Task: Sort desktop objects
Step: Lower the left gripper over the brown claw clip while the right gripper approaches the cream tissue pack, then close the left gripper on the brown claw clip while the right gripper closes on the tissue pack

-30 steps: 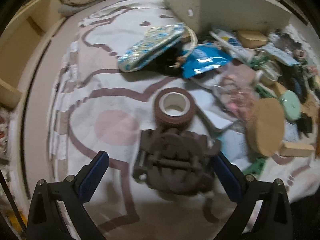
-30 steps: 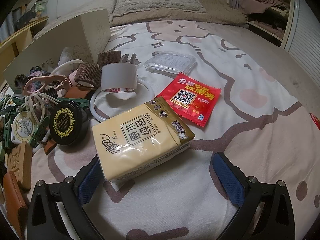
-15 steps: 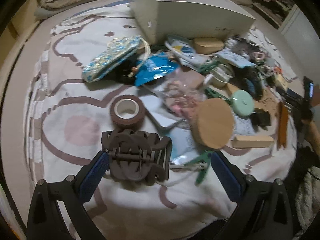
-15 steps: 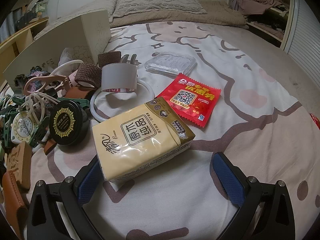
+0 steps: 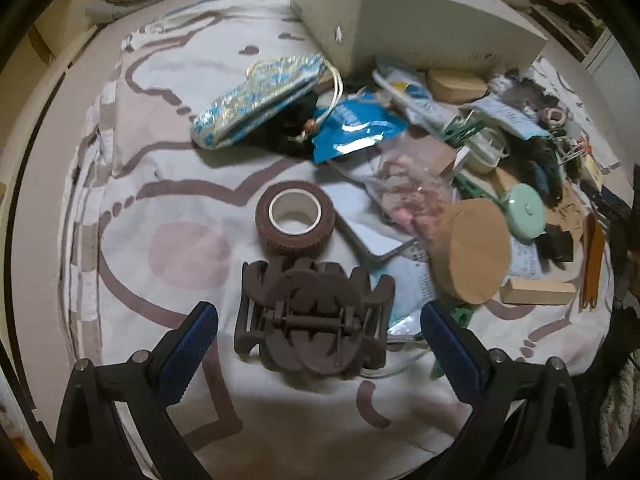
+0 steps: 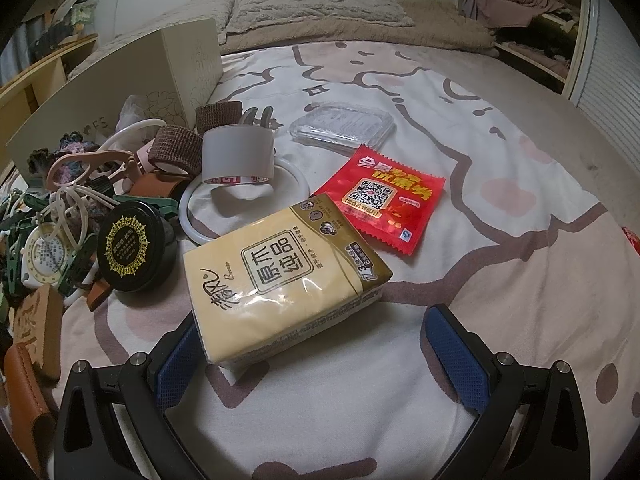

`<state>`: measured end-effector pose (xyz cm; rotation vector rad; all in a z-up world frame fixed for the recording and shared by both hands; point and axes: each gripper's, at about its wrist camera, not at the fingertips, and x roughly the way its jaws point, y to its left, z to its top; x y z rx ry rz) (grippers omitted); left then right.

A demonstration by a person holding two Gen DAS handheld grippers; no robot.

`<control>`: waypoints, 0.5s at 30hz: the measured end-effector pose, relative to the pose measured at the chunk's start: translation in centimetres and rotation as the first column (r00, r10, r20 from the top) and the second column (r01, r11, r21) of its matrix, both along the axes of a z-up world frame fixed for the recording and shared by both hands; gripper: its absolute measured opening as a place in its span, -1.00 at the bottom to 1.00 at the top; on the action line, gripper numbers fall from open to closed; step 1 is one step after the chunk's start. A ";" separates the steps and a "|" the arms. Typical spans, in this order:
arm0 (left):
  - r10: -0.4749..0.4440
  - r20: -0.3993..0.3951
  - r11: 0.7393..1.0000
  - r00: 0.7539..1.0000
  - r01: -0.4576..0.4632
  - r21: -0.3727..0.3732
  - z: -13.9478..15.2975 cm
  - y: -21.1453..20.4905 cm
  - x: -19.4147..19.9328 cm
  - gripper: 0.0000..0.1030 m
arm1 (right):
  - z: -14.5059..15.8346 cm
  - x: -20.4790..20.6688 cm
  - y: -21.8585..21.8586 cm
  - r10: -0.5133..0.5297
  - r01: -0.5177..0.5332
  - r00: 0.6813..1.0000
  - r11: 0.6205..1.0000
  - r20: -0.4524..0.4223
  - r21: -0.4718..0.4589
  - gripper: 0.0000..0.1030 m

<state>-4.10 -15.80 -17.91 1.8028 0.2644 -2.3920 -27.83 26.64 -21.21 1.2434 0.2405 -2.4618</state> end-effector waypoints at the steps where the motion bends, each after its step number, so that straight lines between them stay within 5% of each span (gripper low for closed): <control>1: -0.004 0.007 1.000 1.000 0.004 0.003 -0.3 0.0 0.0 0.96 | 0.0 0.0 0.0 0.000 0.000 1.000 1.000 0.001 -0.001 1.00; 9: -0.006 0.029 1.000 1.000 0.005 0.030 -0.9 0.0 0.2 0.82 | -0.1 0.0 0.1 -0.001 0.001 1.000 1.000 0.000 -0.005 1.00; 15: 0.028 0.053 1.000 0.998 -0.028 -0.004 -0.7 -0.5 0.6 0.51 | -0.1 -0.1 0.1 -0.002 0.002 1.000 1.000 -0.003 -0.004 1.00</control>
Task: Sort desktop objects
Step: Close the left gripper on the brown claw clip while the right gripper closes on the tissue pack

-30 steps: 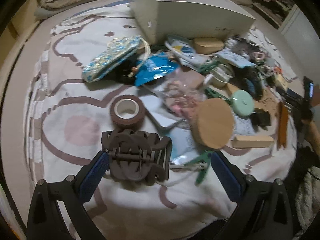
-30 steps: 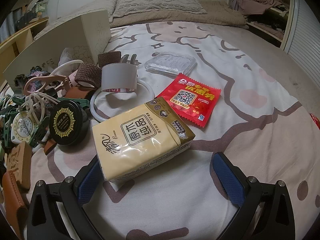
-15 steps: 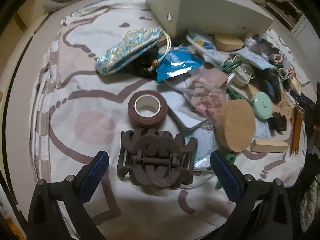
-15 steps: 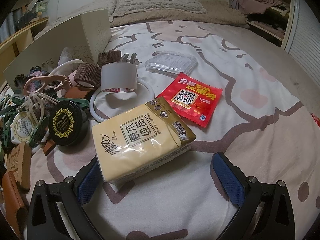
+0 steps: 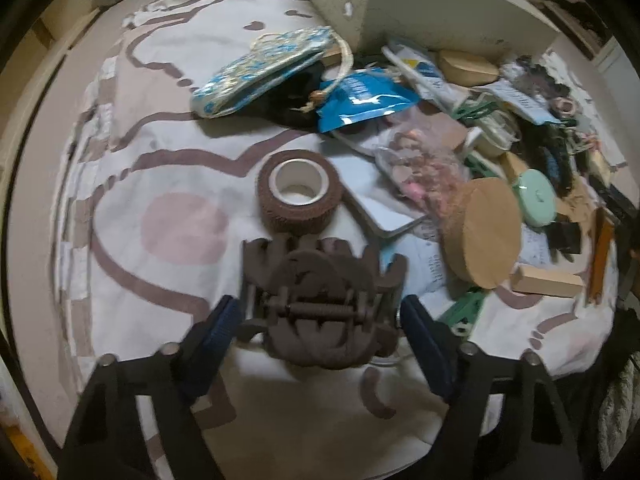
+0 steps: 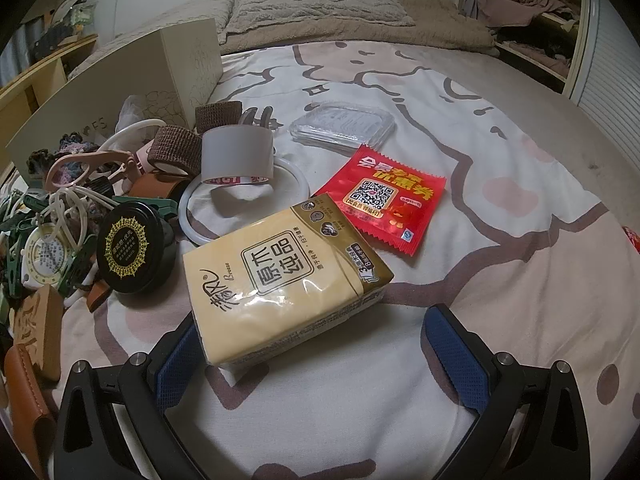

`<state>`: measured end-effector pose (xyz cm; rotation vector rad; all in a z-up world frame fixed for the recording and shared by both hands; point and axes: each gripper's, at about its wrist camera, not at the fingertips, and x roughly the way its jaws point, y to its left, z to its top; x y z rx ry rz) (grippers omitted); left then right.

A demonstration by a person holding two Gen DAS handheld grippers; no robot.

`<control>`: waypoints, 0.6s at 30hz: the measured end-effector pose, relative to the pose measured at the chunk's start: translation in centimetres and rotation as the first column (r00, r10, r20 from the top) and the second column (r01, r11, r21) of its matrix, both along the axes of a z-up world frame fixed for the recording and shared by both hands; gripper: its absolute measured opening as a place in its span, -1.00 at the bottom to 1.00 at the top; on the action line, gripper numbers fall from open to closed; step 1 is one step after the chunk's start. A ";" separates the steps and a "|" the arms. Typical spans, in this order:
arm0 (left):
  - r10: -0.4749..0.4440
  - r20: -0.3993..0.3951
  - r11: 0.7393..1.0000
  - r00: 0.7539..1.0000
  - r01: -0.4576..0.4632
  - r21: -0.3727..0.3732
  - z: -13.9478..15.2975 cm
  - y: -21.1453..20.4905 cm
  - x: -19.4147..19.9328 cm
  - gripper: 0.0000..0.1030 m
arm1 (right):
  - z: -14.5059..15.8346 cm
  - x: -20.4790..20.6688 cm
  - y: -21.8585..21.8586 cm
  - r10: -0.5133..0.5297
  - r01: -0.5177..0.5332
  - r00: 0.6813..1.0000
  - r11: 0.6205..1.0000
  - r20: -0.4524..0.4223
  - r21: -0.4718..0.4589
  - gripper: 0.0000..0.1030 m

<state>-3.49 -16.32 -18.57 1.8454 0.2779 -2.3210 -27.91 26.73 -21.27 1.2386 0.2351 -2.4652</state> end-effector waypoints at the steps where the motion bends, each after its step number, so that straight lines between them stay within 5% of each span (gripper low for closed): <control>1: 0.004 -0.002 1.000 1.000 -0.003 0.003 0.1 -0.1 0.1 0.50 | 0.0 0.0 0.1 0.000 0.000 1.000 1.000 0.000 -0.001 1.00; 18: -0.076 -0.006 0.991 0.997 0.075 -0.114 -0.2 1.9 -1.1 0.48 | 2.0 -0.6 0.3 0.190 -0.193 0.981 0.978 0.044 0.079 1.00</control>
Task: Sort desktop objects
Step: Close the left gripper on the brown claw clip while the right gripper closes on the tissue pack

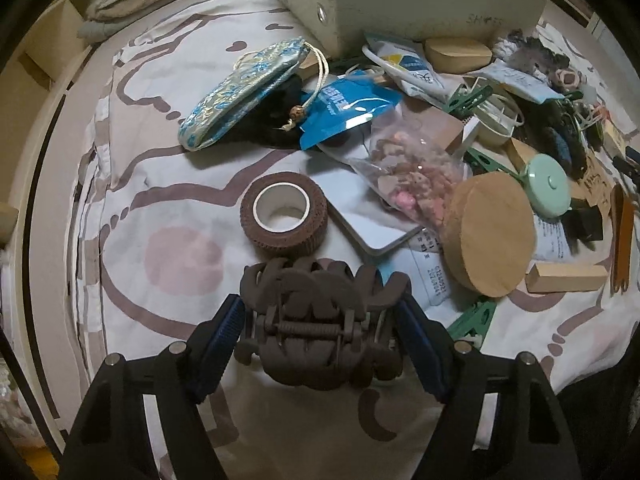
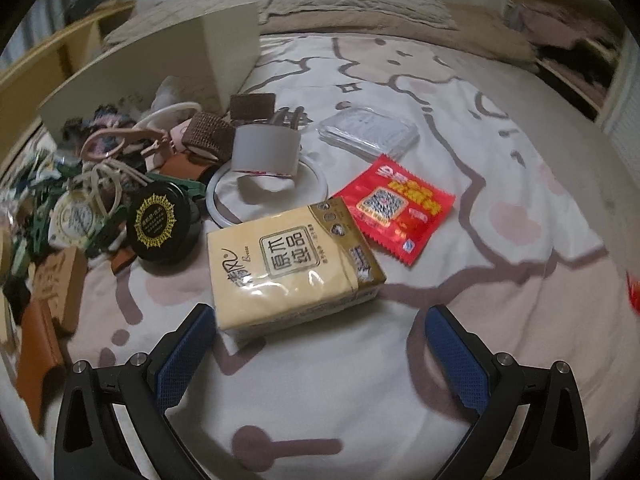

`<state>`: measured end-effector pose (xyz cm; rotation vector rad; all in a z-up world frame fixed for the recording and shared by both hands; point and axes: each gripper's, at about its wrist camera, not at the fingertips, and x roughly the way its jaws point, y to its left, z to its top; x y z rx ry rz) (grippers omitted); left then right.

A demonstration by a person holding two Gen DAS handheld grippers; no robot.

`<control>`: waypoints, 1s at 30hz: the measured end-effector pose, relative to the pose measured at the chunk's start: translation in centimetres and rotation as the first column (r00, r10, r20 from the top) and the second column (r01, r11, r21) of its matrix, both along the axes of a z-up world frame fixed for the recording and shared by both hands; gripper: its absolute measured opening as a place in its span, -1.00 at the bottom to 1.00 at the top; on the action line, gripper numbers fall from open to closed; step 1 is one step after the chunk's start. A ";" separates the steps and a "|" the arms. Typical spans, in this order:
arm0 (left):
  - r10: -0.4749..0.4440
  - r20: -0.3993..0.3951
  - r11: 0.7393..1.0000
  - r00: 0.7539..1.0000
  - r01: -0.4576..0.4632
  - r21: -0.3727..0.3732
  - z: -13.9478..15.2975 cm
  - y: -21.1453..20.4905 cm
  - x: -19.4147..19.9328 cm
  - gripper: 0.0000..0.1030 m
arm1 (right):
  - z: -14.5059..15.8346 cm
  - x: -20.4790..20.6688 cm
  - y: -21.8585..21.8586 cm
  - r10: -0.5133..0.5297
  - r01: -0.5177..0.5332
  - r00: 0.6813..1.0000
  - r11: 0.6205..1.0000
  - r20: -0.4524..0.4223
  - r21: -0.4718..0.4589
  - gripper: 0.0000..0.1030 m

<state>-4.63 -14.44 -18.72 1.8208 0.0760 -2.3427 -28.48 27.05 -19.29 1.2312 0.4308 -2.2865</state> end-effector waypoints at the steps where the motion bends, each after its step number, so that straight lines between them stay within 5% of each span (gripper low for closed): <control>1: 0.010 -0.007 1.000 1.000 -0.010 0.007 0.2 -0.3 0.0 0.37 | 0.1 -0.1 0.0 0.008 -0.008 1.000 1.000 0.000 -0.001 1.00; 13: 0.169 -0.024 0.986 0.985 -0.169 -0.007 0.4 -3.0 -0.3 0.28 | 0.2 -1.3 -1.5 0.081 -0.081 0.996 0.997 0.033 -0.006 1.00; 21: 0.193 -0.025 0.981 0.981 -0.193 -0.002 0.4 -3.4 -0.5 0.28 | 0.5 1.6 -3.0 0.162 -0.160 0.983 0.987 0.080 -0.033 1.00; 30: 0.189 -0.023 0.982 0.982 -0.189 -0.007 0.2 -3.2 -0.3 0.28 | 0.2 0.2 -3.3 0.037 -0.032 0.993 0.998 0.108 -0.048 0.99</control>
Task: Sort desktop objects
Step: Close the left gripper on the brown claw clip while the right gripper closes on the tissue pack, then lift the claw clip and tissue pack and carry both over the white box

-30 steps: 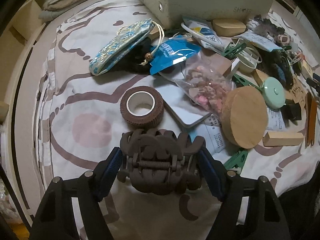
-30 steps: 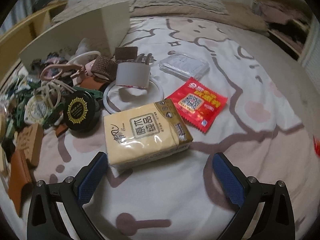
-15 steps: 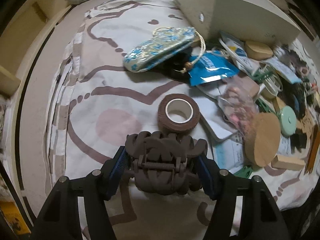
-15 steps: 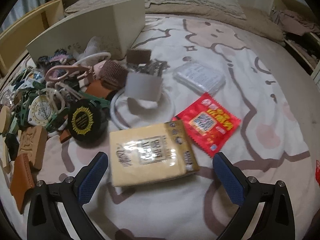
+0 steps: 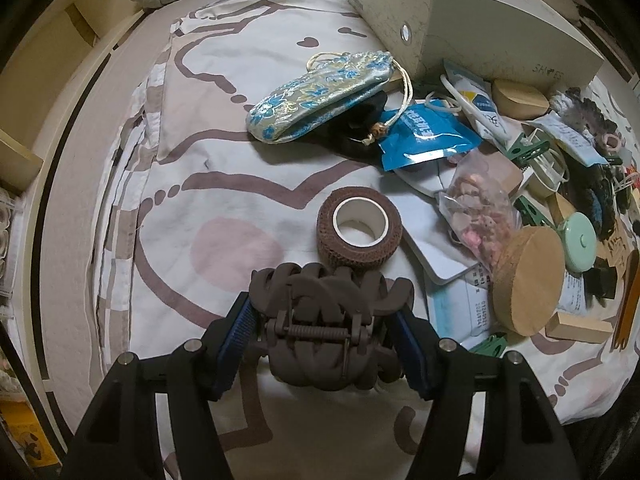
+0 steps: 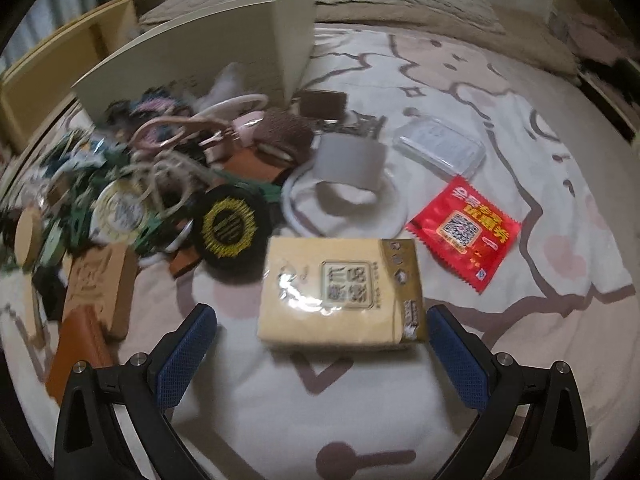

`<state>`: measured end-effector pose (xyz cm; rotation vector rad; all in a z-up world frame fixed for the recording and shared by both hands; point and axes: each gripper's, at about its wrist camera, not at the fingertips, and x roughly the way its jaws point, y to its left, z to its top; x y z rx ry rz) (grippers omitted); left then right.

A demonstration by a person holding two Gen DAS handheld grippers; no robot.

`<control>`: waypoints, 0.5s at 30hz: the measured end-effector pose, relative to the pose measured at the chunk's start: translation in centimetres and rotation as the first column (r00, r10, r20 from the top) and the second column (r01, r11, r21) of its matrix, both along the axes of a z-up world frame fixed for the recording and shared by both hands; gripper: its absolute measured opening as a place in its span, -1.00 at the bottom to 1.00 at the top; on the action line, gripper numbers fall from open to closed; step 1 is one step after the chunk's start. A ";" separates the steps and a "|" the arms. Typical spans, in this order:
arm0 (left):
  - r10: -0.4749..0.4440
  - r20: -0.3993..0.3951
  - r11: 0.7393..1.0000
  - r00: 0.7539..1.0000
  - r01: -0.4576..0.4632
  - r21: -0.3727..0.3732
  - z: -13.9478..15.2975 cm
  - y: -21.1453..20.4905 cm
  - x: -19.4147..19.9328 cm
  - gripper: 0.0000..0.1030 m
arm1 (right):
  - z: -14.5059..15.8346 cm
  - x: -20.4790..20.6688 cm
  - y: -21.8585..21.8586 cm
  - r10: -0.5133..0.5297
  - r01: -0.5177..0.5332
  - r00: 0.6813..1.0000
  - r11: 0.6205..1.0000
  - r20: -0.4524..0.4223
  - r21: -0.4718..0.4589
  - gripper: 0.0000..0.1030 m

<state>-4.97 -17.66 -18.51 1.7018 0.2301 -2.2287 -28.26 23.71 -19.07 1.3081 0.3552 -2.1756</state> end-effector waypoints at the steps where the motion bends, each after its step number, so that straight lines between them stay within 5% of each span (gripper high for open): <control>1: 0.000 0.000 1.000 1.000 0.000 0.000 0.0 0.0 0.0 0.29 | -0.1 -0.4 0.1 -0.024 0.024 1.000 1.000 0.017 -0.012 0.87; 7: 0.001 -0.002 1.000 1.000 -0.001 0.009 -0.1 -0.1 0.1 0.30 | -0.4 -0.5 -0.3 -0.012 0.012 1.000 1.000 -0.006 0.029 0.51; 15: -0.009 0.011 1.000 1.000 0.009 0.011 -0.4 -0.5 0.3 0.33 | -0.3 -0.2 0.0 -0.043 0.043 0.999 0.999 0.009 0.006 0.46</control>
